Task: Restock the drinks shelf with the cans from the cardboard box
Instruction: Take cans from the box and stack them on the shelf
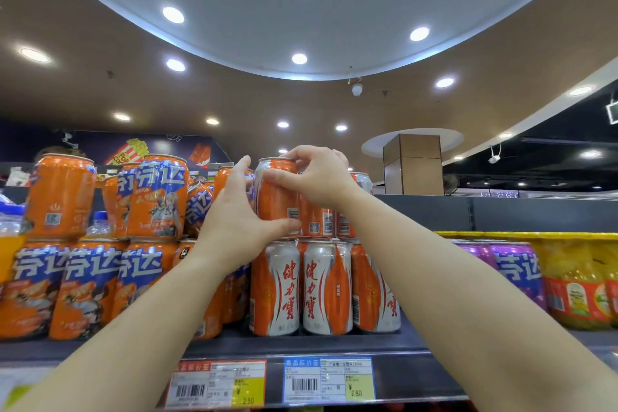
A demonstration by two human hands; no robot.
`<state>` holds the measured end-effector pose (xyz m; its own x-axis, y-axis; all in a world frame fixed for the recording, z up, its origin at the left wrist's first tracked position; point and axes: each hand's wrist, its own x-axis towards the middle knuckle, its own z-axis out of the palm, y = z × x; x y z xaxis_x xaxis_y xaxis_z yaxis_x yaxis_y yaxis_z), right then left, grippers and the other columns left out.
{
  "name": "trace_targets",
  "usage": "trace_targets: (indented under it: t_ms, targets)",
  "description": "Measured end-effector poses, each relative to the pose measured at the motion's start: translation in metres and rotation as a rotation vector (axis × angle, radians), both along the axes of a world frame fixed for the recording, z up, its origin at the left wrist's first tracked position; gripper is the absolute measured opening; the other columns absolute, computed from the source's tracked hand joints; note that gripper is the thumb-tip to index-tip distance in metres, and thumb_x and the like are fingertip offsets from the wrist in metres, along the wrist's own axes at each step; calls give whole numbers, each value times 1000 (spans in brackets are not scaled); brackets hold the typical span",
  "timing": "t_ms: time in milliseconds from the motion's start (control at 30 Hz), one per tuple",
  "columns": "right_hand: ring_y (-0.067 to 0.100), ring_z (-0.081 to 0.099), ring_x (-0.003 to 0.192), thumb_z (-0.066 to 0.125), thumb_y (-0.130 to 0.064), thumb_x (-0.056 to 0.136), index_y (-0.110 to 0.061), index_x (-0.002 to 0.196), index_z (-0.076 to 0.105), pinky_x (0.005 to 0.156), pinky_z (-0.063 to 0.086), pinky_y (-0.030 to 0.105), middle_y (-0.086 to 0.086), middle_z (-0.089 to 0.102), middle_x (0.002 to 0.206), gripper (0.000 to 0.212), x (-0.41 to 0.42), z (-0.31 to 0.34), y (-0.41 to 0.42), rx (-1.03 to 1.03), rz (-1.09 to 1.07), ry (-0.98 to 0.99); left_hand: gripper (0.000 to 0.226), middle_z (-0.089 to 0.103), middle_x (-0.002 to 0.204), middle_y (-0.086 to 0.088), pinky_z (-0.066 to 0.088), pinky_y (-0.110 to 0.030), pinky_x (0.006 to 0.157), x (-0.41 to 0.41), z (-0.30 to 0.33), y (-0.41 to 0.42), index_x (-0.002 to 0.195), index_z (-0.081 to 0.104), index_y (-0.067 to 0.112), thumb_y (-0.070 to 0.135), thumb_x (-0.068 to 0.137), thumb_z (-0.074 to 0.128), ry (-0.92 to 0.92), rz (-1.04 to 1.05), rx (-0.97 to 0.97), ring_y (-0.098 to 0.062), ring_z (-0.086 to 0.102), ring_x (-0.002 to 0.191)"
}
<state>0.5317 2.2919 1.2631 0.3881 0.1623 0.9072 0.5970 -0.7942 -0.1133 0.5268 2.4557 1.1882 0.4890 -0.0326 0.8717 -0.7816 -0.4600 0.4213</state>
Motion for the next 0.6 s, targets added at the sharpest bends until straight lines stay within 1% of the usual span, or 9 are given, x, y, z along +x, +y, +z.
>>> trace_targets:
  t_ms: [33,67,100,200,267,333,467,533,600]
  targets:
    - [-14,44,85,62,-70,77,-42,92,61,114,17,48,-26,60,75,31,3,0,2,5,-4,-14,120,43,145,3,44,-41,99,-3,-3,2,151,8,37,53,60,85,-59,110,42,-17,44,128]
    - [-9,50,88,61,-71,77,-41,92,62,115,13,48,-23,63,78,34,7,0,5,14,-10,-27,120,39,150,1,39,-46,104,-7,-8,3,151,8,36,57,59,83,-115,204,73,-22,38,135]
    - [-4,55,91,60,-73,77,-40,93,64,116,10,48,-20,66,81,37,10,1,8,25,-23,-41,119,40,149,-1,36,-47,106,-11,-13,4,151,9,34,61,59,80,-163,273,96,-25,36,136]
    - [6,61,101,55,-78,74,-35,100,69,114,4,47,-14,72,88,52,19,2,15,10,-111,-71,117,51,136,-1,32,-46,107,-15,-27,9,150,16,30,73,57,70,-247,404,158,-24,45,126]
    - [9,61,105,51,-81,73,-34,105,70,115,4,49,-13,72,91,60,25,2,15,-26,-191,-64,116,55,129,-1,30,-46,109,-13,-33,12,150,19,26,80,56,62,-243,468,176,-23,48,122]
    - [11,61,107,48,-83,73,-34,104,70,115,3,51,-14,71,92,62,29,2,14,-52,-256,-54,118,57,125,-1,30,-47,109,-11,-35,15,149,20,24,84,55,57,-235,508,181,-23,50,119]
    - [16,56,116,40,-89,70,-37,100,68,115,-1,54,-16,65,88,67,34,4,18,-127,-338,-26,120,59,123,1,41,-43,100,-8,-38,16,150,14,26,86,54,55,-221,482,162,-22,54,114]
    - [19,52,120,38,-90,70,-38,99,66,114,-1,56,-17,59,86,66,35,4,19,-148,-363,-9,121,59,124,1,44,-41,97,-6,-39,17,150,11,27,86,54,56,-208,465,158,-21,55,114]
    - [22,49,122,37,-89,72,-38,100,65,114,-1,56,-14,59,89,64,37,4,19,-159,-382,8,121,60,122,2,45,-40,94,-5,-40,17,151,11,27,84,56,61,-216,467,154,-20,56,112]
